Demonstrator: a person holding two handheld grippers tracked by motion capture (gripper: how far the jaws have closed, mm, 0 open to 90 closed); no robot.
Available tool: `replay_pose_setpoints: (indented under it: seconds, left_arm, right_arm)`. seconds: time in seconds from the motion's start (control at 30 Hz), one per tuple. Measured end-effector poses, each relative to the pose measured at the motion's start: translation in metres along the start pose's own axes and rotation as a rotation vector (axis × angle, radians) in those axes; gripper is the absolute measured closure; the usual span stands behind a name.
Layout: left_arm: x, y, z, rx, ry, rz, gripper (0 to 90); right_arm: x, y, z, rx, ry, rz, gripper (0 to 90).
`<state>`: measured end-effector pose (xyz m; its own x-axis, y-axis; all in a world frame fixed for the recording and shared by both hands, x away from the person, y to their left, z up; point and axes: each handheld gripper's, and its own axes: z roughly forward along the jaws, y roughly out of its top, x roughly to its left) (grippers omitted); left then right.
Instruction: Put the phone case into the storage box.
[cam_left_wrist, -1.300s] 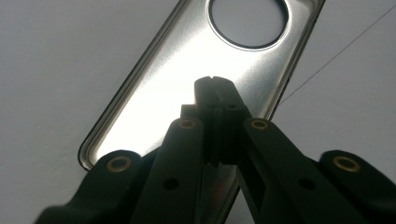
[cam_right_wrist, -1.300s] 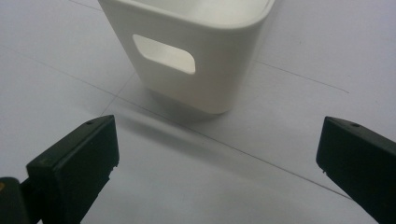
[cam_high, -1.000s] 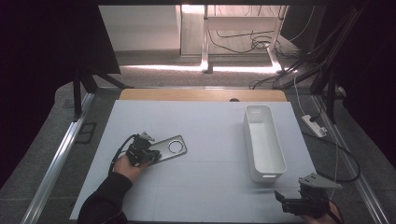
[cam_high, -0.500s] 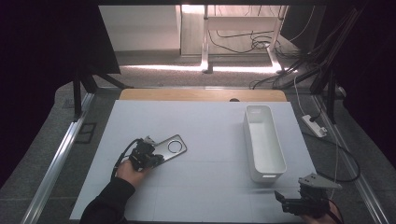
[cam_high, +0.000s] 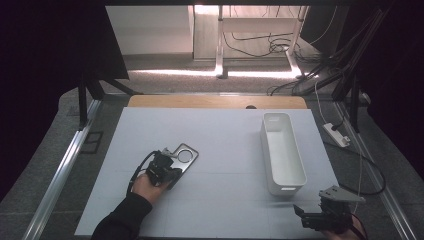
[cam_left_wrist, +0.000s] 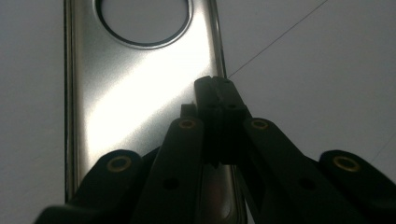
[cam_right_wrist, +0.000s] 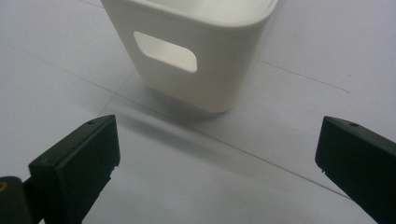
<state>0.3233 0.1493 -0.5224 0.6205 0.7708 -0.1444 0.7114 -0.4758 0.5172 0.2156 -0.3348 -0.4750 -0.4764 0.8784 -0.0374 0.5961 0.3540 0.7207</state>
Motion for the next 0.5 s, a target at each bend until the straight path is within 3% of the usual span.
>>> replay_pose_setpoints:
  seconds: [0.13, 0.2, 0.5]
  left_arm:
    - [-0.001, 0.002, 0.0, 0.009, 0.017, 0.009, 89.5]
    - [-0.001, 0.004, -0.002, 0.017, 0.046, 0.019, 89.4]
    - [-0.001, 0.012, -0.027, -0.039, 0.06, 0.027, 89.4]
  right_arm:
    - [0.0, 0.0, 0.0, 0.004, -0.002, 0.001, 0.1]
    - [0.0, 0.0, 0.0, 0.002, -0.001, 0.002, 0.1]
    - [0.0, 0.0, 0.0, 0.003, -0.001, 0.004, 0.2]
